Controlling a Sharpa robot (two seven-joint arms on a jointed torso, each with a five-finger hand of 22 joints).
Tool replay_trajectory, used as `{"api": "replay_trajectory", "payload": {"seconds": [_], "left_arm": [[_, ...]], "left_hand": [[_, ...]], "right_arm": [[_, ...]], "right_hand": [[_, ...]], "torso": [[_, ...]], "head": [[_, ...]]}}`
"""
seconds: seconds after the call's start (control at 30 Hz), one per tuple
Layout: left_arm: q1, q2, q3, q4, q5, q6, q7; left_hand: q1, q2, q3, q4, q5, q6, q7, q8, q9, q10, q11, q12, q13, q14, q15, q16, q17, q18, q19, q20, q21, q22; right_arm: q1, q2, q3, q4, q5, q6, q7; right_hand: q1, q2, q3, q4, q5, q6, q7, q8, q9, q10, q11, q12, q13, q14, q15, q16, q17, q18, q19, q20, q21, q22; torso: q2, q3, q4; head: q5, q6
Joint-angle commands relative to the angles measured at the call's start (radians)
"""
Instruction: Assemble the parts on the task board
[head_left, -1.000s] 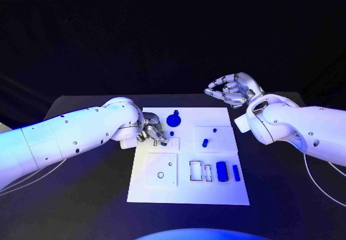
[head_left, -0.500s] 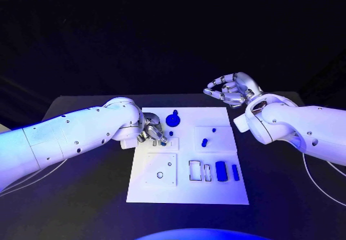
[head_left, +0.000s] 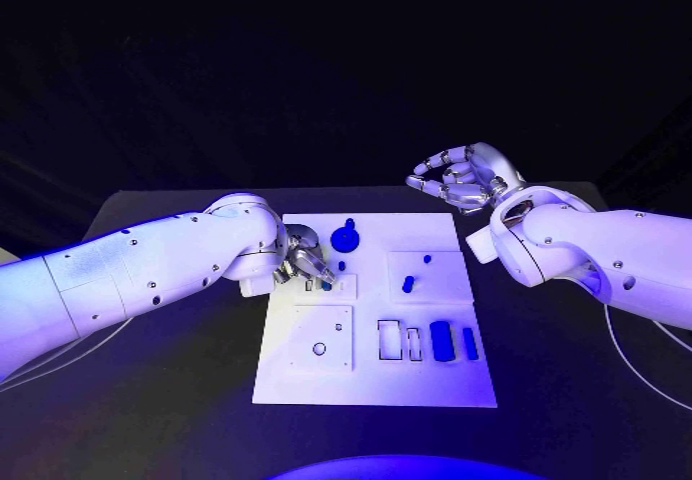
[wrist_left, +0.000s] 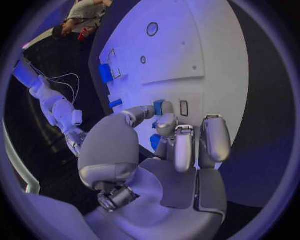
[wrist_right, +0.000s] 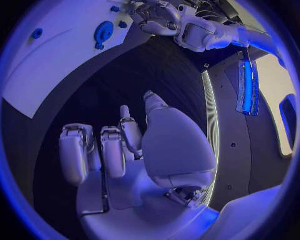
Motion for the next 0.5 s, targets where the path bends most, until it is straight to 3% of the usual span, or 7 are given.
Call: {"api": "replay_trajectory", "payload": {"seconds": [0.03, 0.3, 0.37, 0.5], "left_arm": [[-0.008, 0.002, -0.006, 0.002, 0.002, 0.027, -0.003], [-0.008, -0.002, -0.006, 0.002, 0.011, 0.03, -0.003], [-0.008, -0.004, -0.006, 0.002, 0.013, 0.025, -0.003], [-0.008, -0.006, -0.006, 0.002, 0.016, 0.003, 0.0]], "left_hand": [[-0.015, -0.008, -0.034, 0.006, -0.014, 0.006, -0.001, -0.009, -0.001, -0.003, -0.003, -0.006, -0.003, 0.086, -0.007, 0.0, 0.199, -0.007, 0.003, -0.005, -0.007, -0.003], [-0.045, -0.029, -0.148, 0.078, -0.025, 0.014, 0.005, -0.031, -0.004, -0.008, 0.001, -0.009, 0.0, 0.085, -0.003, -0.002, 0.196, -0.008, 0.005, -0.003, -0.01, -0.003], [-0.044, -0.026, -0.183, 0.11, -0.075, 0.017, 0.005, -0.037, -0.003, -0.008, 0.002, -0.008, 0.003, 0.085, -0.002, -0.002, 0.197, -0.008, 0.006, -0.001, -0.01, -0.001], [-0.036, -0.025, -0.202, 0.129, -0.1, 0.018, 0.006, -0.041, -0.002, -0.009, 0.003, -0.008, 0.004, 0.085, -0.002, -0.002, 0.197, -0.008, 0.006, -0.001, -0.01, -0.001]], "right_arm": [[-0.001, -0.001, 0.0, 0.002, -0.005, 0.014, 0.005], [-0.001, -0.002, 0.0, 0.003, -0.004, 0.019, 0.004], [-0.001, -0.003, 0.0, 0.003, -0.002, 0.021, 0.004], [-0.001, -0.002, 0.0, 0.004, 0.002, 0.022, 0.002]], "right_hand": [[-0.004, 0.005, -0.006, 0.0, 0.004, -0.005, -0.003, 0.007, -0.002, -0.003, -0.003, -0.004, 0.044, 0.09, -0.003, -0.007, 0.199, 0.019, 0.059, -0.005, -0.008, 0.209], [-0.005, 0.003, -0.008, 0.0, 0.004, -0.006, -0.003, 0.007, -0.002, -0.003, -0.003, -0.004, 0.044, 0.089, -0.003, -0.007, 0.198, 0.019, 0.059, -0.005, -0.009, 0.209], [-0.005, 0.001, -0.009, 0.0, 0.003, -0.006, -0.003, 0.007, -0.002, -0.004, -0.003, -0.005, 0.043, 0.089, -0.003, -0.007, 0.197, 0.019, 0.058, -0.005, -0.01, 0.209], [-0.006, 0.0, -0.01, 0.0, 0.003, -0.006, -0.003, 0.007, -0.003, -0.004, -0.003, -0.006, 0.043, 0.089, -0.003, -0.007, 0.197, 0.019, 0.058, -0.005, -0.01, 0.208]], "torso": [[-0.001, -0.0004, 0.0005], [-0.001, -0.0007, -0.0002], [-0.001, -0.0008, -0.0008], [0.0, -0.0007, -0.0011]], "head": [[-0.001, 0.0], [-0.004, 0.0], [-0.005, 0.001], [-0.007, 0.0]]}}
